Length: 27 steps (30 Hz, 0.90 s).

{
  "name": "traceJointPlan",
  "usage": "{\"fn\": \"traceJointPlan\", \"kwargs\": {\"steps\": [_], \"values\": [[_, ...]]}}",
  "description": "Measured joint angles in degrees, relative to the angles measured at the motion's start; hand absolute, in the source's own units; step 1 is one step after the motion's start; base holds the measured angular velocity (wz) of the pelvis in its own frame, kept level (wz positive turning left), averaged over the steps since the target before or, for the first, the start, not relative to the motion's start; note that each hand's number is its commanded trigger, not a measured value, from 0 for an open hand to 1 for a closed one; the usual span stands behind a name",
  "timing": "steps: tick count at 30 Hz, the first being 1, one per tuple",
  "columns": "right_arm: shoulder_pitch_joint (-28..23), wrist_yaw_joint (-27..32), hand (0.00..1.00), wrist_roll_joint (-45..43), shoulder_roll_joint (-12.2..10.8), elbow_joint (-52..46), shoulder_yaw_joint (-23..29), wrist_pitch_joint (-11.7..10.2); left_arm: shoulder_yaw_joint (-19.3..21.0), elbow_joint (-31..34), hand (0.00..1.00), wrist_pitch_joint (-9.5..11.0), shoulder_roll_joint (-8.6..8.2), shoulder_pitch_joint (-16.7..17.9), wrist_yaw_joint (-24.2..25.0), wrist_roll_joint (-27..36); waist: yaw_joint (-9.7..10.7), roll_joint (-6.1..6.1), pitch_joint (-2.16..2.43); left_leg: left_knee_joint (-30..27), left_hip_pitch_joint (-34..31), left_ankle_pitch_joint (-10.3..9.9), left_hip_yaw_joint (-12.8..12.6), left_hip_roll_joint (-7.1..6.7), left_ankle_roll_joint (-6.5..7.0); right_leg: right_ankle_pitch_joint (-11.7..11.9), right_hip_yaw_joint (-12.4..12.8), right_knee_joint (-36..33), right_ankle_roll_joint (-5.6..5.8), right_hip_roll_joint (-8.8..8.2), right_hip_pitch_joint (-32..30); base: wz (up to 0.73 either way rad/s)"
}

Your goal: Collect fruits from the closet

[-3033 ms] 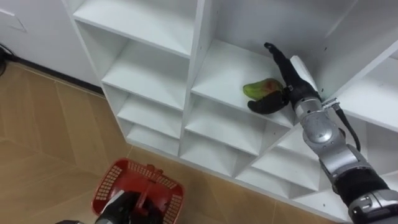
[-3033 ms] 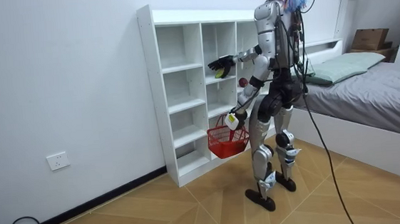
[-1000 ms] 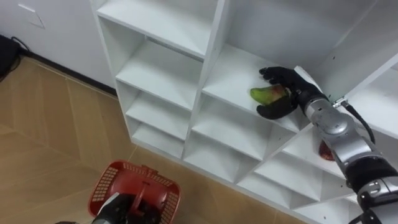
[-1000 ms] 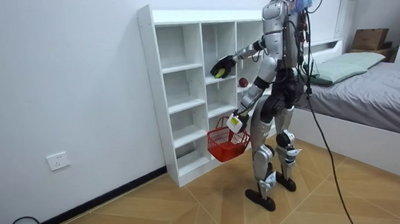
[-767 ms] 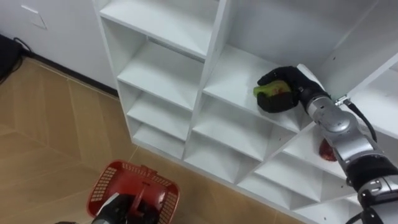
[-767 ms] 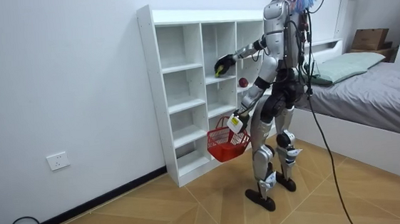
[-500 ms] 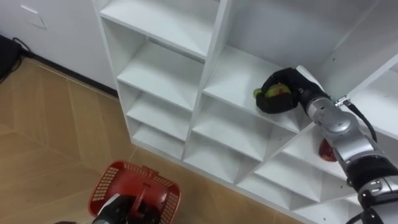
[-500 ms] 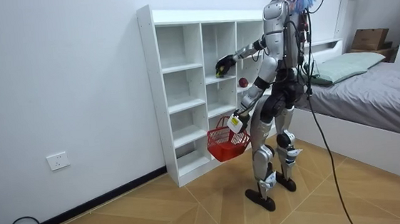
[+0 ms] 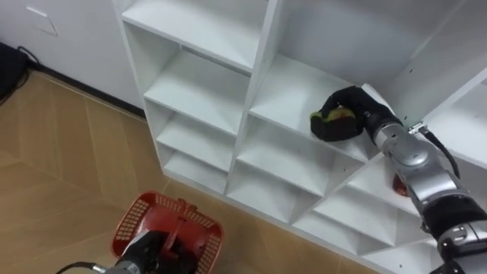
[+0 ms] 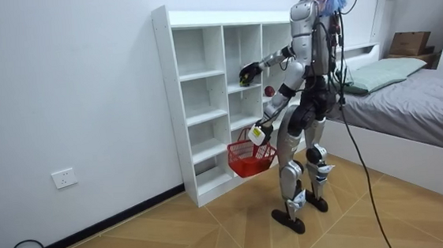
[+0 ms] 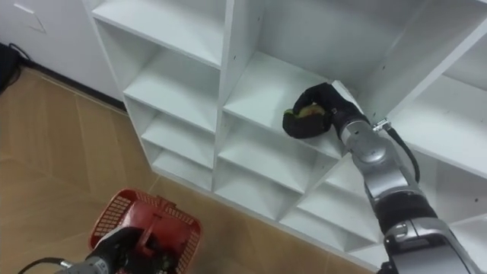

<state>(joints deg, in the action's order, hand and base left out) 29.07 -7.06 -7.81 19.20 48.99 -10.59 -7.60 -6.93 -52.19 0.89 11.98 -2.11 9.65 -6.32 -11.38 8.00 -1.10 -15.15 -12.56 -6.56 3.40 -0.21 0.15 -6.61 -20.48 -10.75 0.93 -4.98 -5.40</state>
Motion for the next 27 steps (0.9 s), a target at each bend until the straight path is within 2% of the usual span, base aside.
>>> {"fn": "traceJointPlan", "kwargs": {"steps": [5, 8, 12, 14, 16, 18, 20, 22, 24, 27], "values": [[-2.50, 0.52, 1.00, -0.82, -0.89, -3.02, -0.01, -0.10, -0.17, 0.00, 1.00, 0.17, -0.32, 0.06, -0.62, 0.06, 0.17, -0.38, 0.21, 0.52, 0.60, -0.05, -0.97, 0.15, 0.06, 0.00, 1.10, -0.02, 0.01, 0.02, -0.17, -0.10], [-5.05, 0.62, 1.00, -1.81, -1.42, -6.56, -0.24, -0.71, -0.17, 0.01, 1.00, 1.09, -0.81, 0.04, -0.90, -0.07, 0.37, -0.81, 0.34, 0.52, 0.67, -0.24, -2.00, 0.31, 0.24, 0.17, 1.97, -0.07, 0.11, 0.04, -0.38, -0.15], [-10.39, 0.63, 1.00, -1.77, -2.39, -13.69, -0.65, -1.18, -0.32, 0.49, 1.00, 1.55, -1.52, 0.04, -2.11, 0.04, 1.67, -1.20, 0.46, 0.89, 0.76, -0.29, -2.68, 0.43, 0.27, 0.21, 2.80, 0.01, 0.17, 0.09, -0.79, -0.10], [-12.38, 0.61, 1.00, -1.72, -3.06, -16.30, -0.60, -1.77, -0.39, 0.62, 1.00, 1.98, -2.17, 0.04, -2.75, 0.04, 2.13, -1.64, 0.83, 1.28, 0.69, -0.29, -3.30, 0.48, 0.30, 0.34, 3.40, -0.12, 0.16, 0.07, -1.38, -0.21], [-14.09, -0.65, 1.00, -1.64, -3.70, -17.93, -0.94, -2.64, -0.97, 0.62, 1.00, 2.85, -2.44, 0.04, -3.25, 0.04, 3.47, -2.27, 1.18, 1.63, 1.00, -0.28, -3.85, 0.55, 0.31, 0.39, 3.93, -0.12, 0.16, 0.09, -1.50, -0.14], [-15.76, -2.46, 1.00, -1.88, -3.78, -18.61, -2.31, -3.31, -1.05, 0.62, 1.00, 3.44, -2.45, -0.03, -3.51, 0.04, 3.75, -2.43, 1.12, 1.91, 1.53, -0.29, -4.75, 0.79, 0.30, 0.40, 4.77, -0.14, 0.14, 0.23, -1.53, -0.20], [-17.69, -4.50, 1.00, -3.34, -3.85, -17.13, -3.94, -1.05, -1.24, 0.59, 1.00, 4.00, -2.67, -0.45, -3.49, 0.06, 3.98, -2.69, 0.93, 2.00, 1.58, -0.29, -5.06, 0.84, 0.30, 0.45, 5.08, -0.15, 0.11, 0.25, -1.69, -0.13], [-21.26, -7.15, 1.00, -6.13, -4.08, -16.25, -5.89, 2.03, -1.26, 0.57, 1.00, 4.45, -2.83, -0.60, -3.28, 0.11, 3.65, -3.33, 0.49, 1.97, 0.98, -0.30, -6.17, 1.12, 0.32, 0.78, 6.42, -0.33, 0.02, 0.45, -2.87, -0.25], [-22.49, -9.26, 1.00, -7.65, -4.39, -16.42, -6.38, 2.67, -1.25, 0.54, 1.00, 4.45, -2.86, -0.64, -3.25, 0.17, 3.69, -3.94, 0.15, 1.78, -0.10, -0.30, -7.50, 1.44, 0.32, 1.05, 7.69, -1.10, -0.14, 0.60, -4.89, -0.41], [-22.77, -10.91, 1.00, -11.79, -4.86, -19.34, -6.73, 3.29, -1.26, 0.52, 1.00, 4.44, -3.45, -0.62, -3.07, 0.72, 4.29, -4.41, 0.06, 1.66, -1.18, -0.28, -8.80, 1.76, 0.30, 1.19, 9.10, -1.95, -0.35, 0.81, -7.01, -0.26]]}}
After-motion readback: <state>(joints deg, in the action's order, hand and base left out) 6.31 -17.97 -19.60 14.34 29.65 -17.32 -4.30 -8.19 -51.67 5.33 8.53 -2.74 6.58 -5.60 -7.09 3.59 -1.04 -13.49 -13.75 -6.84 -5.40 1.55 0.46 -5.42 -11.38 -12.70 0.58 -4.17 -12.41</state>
